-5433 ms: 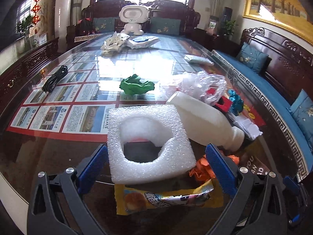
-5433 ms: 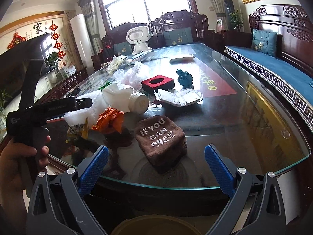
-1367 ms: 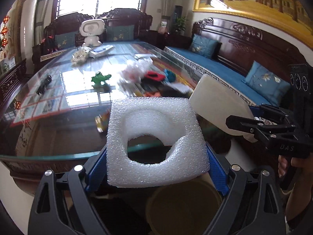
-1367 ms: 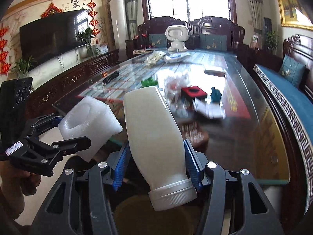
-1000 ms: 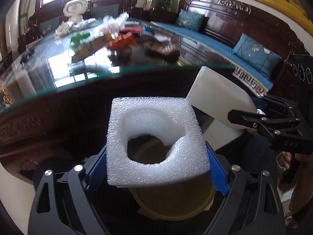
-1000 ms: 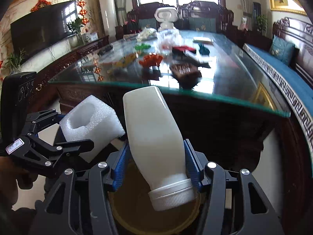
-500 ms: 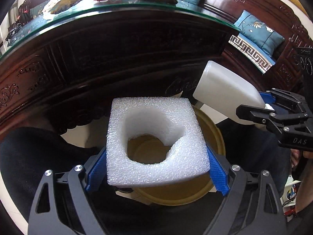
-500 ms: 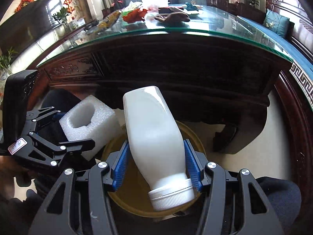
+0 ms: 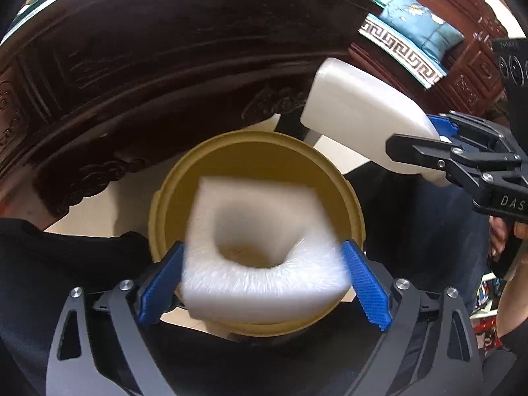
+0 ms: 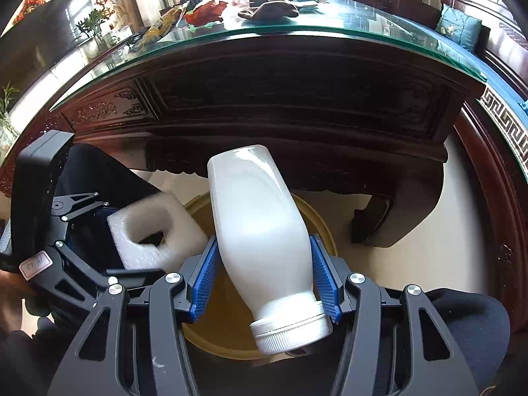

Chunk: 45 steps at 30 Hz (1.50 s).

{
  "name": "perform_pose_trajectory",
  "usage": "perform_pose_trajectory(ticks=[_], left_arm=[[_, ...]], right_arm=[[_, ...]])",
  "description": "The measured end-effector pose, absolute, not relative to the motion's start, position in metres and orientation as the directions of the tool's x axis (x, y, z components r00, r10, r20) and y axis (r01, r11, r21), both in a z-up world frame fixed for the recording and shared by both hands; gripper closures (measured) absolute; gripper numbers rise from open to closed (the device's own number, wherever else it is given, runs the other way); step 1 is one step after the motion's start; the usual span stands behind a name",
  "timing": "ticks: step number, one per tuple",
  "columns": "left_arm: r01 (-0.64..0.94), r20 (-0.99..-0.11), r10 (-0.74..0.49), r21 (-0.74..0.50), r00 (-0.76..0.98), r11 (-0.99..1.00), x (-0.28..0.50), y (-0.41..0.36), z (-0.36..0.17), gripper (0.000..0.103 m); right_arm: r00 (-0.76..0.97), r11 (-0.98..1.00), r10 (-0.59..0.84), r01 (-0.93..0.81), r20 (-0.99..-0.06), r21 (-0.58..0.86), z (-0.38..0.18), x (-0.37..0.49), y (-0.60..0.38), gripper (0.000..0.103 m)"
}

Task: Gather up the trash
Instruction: 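Carry foam and bottle over the yellow bin and open the left tool, then open the right tool to drop the bottle into the yellow bin, then return to the table and grasp the yellow snack wrapper with the left tool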

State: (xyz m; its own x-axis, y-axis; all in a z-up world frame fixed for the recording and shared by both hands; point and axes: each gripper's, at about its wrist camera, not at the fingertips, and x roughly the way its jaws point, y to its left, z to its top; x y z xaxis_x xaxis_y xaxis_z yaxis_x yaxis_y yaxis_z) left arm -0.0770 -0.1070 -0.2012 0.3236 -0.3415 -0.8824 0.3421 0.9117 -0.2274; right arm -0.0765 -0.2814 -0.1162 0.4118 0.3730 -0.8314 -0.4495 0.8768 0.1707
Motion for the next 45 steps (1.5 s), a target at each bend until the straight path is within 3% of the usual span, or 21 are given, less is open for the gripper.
perform_pose_trajectory(ticks=[3, 13, 32, 45], left_arm=[[0.351, -0.886, -0.342, -0.226, 0.315, 0.909, -0.078, -0.11, -0.201, 0.004], [0.338, -0.887, -0.329, -0.216, 0.324, 0.916, -0.077, -0.107, -0.199, 0.004], [0.332, -0.87, -0.322, -0.199, 0.374, 0.922, -0.072, -0.099, -0.179, 0.004], [0.271, -0.748, -0.287, -0.148, 0.598, 0.951, -0.044, -0.065, -0.08, 0.004]], right_arm=[[0.403, 0.88, 0.367, -0.442, -0.838, 0.172, -0.12, -0.076, -0.284, 0.05], [0.342, 0.863, 0.339, -0.484, -0.876, 0.145, -0.141, -0.079, -0.272, 0.049], [0.418, 0.863, 0.381, -0.482, -0.825, 0.154, -0.109, -0.075, -0.274, 0.048], [0.543, 0.828, 0.49, -0.536, -0.682, 0.168, -0.021, -0.031, -0.258, 0.049]])
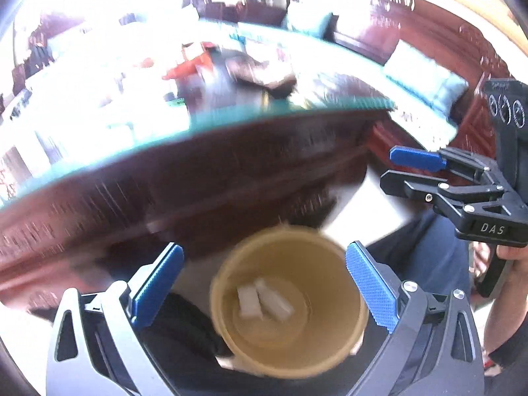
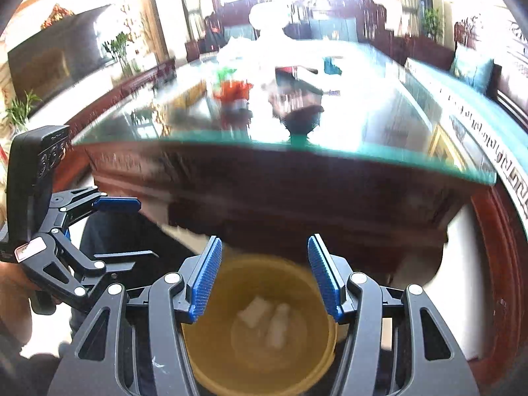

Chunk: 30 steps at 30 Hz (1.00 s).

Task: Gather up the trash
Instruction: 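Return to the table and grasp the yellow snack wrapper with the left tool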

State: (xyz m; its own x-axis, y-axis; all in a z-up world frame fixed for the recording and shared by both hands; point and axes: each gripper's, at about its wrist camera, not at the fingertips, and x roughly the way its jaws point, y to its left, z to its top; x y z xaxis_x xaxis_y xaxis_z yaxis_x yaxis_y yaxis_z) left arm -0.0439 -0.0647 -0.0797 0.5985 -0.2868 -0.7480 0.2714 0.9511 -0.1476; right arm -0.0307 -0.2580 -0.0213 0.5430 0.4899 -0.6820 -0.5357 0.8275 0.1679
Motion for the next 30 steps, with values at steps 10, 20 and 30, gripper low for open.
perform_pose_trajectory(ticks=[10, 20, 30], left_arm=[[0.165, -0.634, -0.175, -0.075, 0.753, 0.983, 0.014, -0.025, 0.005, 0.004], [0.169, -0.65, -0.121, 0.012, 0.75, 0.986, 0.061, 0.0, 0.008, 0.004], [0.223, -0.73, -0.077, 0.105, 0.68, 0.969, 0.109, 0.021, -0.04, 0.004]], right_arm=[[0.654, 0.824, 0.538, -0.54, -0.533, 0.17, 0.049, 0.033, -0.239, 0.039], [0.631, 0.818, 0.553, -0.537, -0.544, 0.208, 0.047, 0.077, -0.221, 0.029], [0.56, 0.802, 0.565, -0.545, -0.606, 0.245, 0.018, 0.091, -0.2, 0.029]])
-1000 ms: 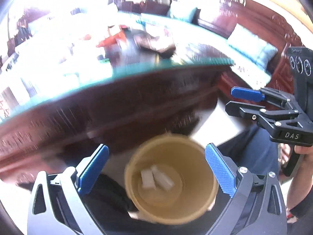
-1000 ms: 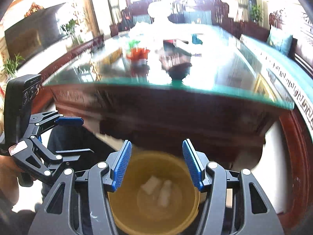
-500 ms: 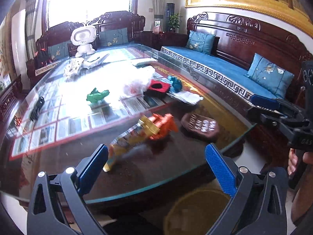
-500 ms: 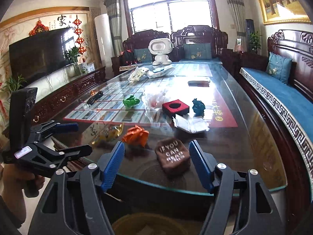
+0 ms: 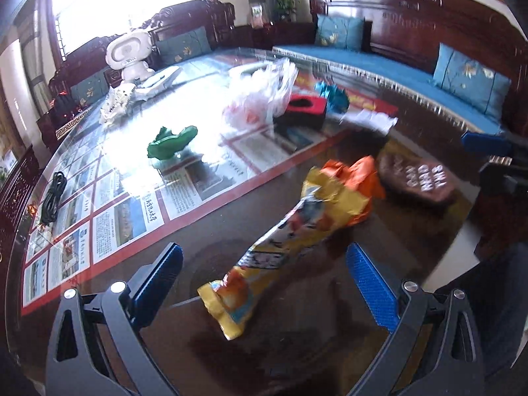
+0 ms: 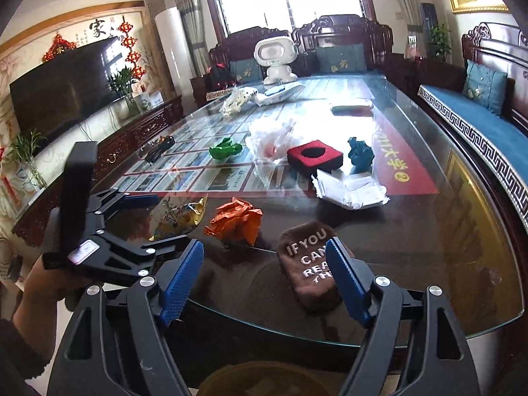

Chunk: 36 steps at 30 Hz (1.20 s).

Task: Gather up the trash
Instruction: 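Return to the table and grasp the yellow snack wrapper with the left tool, then grasp the orange crumpled paper with the right tool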

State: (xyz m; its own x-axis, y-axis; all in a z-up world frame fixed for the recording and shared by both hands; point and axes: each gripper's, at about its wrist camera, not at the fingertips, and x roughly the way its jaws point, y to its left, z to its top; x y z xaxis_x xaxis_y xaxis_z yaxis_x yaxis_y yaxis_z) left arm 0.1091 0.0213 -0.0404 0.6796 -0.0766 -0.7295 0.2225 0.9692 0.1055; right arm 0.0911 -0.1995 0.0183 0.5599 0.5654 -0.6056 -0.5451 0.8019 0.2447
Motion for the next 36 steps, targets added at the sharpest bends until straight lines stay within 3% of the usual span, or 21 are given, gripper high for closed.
perform_pose_trajectory(ticks=[8, 9, 10, 13, 17, 19, 20, 36], left_arm=[[0.262, -0.757, -0.114, 0.077, 0.643, 0.962, 0.135, 0.025, -0.05, 0.005], [0.269, -0.761, -0.129, 0.063, 0.636, 0.961, 0.136, 0.026, -0.051, 0.011], [0.275, -0.765, -0.14, 0.05, 0.628, 0.96, 0.137, 0.026, -0.052, 0.026], [0.26, -0.767, -0.161, 0.008, 0.622, 0.966, 0.137, 0.03, -0.051, 0.048], [0.235, -0.768, -0.141, 0.014, 0.625, 0.972, 0.135, 0.033, -0.05, 0.067], [0.223, -0.769, -0.137, 0.007, 0.625, 0.975, 0.135, 0.035, -0.049, 0.084], [0.217, -0.769, -0.147, -0.011, 0.622, 0.976, 0.135, 0.037, -0.049, 0.087], [0.203, -0.75, -0.172, -0.051, 0.639, 0.978, 0.113, 0.039, -0.035, 0.088]], right_arm=[[0.529, 0.793, 0.571, -0.553, -0.628, 0.256, 0.009, 0.105, -0.188, 0.029], [0.526, 0.793, 0.572, -0.553, -0.63, 0.258, 0.008, 0.106, -0.188, 0.029], [0.524, 0.793, 0.572, -0.552, -0.631, 0.259, 0.007, 0.107, -0.188, 0.029], [0.521, 0.794, 0.572, -0.545, -0.634, 0.269, 0.006, 0.108, -0.191, 0.029], [0.522, 0.797, 0.571, -0.537, -0.633, 0.276, 0.004, 0.108, -0.193, 0.029], [0.518, 0.795, 0.573, -0.541, -0.635, 0.276, 0.004, 0.109, -0.192, 0.03], [0.517, 0.793, 0.574, -0.545, -0.635, 0.274, 0.004, 0.108, -0.19, 0.03], [0.486, 0.762, 0.601, -0.588, -0.635, 0.27, 0.01, 0.113, -0.162, 0.031]])
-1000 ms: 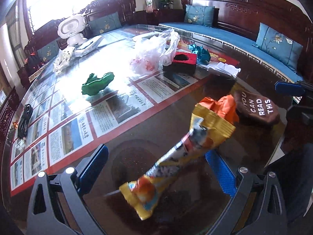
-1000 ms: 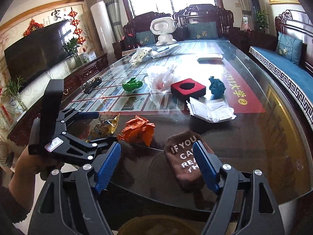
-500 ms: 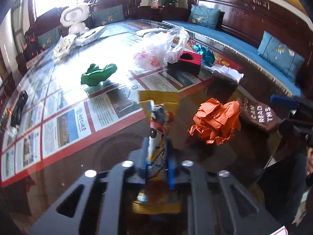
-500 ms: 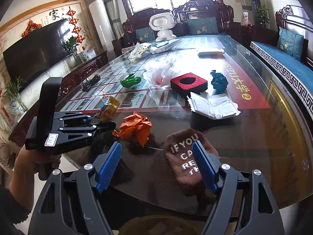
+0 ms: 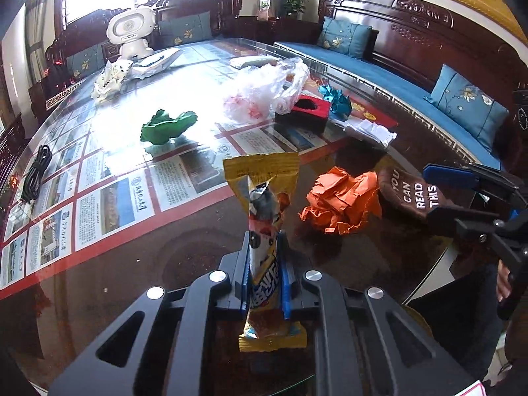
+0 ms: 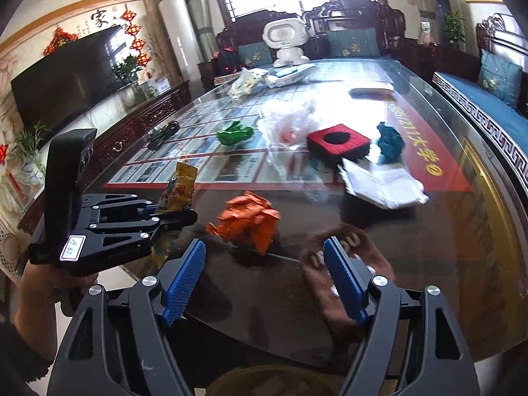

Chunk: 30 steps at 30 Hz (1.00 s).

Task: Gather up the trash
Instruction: 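Grasp the orange crumpled paper with the right tool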

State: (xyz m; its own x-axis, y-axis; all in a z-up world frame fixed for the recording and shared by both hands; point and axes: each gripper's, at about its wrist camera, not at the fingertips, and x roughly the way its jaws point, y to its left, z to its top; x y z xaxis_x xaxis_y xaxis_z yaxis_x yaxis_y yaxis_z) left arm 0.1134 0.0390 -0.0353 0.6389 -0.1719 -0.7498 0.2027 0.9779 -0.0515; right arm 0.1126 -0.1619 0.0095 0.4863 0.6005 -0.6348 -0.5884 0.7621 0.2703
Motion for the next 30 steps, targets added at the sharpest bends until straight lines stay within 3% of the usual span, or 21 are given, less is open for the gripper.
perform_pose_trajectory(ticks=[13, 16, 19, 24, 30], left_arm=[[0.202, -0.738, -0.193, -0.079, 0.646, 0.976, 0.111, 0.052, -0.029, 0.088], [0.197, -0.738, -0.193, -0.083, 0.646, 0.977, 0.112, 0.054, -0.028, 0.088], [0.196, -0.737, -0.196, -0.088, 0.647, 0.977, 0.112, 0.055, -0.028, 0.088], [0.197, -0.735, -0.21, -0.106, 0.645, 0.975, 0.112, 0.056, -0.027, 0.088], [0.189, -0.732, -0.21, -0.113, 0.648, 0.975, 0.112, 0.058, -0.025, 0.088]], right_arm=[[0.439, 0.758, 0.569, -0.608, -0.695, 0.236, -0.004, 0.142, -0.111, 0.034], [0.436, 0.768, 0.548, -0.601, -0.714, 0.222, -0.012, 0.148, -0.105, 0.042], [0.432, 0.777, 0.53, -0.592, -0.729, 0.214, -0.02, 0.151, -0.102, 0.044], [0.414, 0.769, 0.551, -0.589, -0.725, 0.249, -0.027, 0.153, -0.104, 0.063], [0.423, 0.749, 0.595, -0.6, -0.684, 0.281, -0.017, 0.149, -0.108, 0.065]])
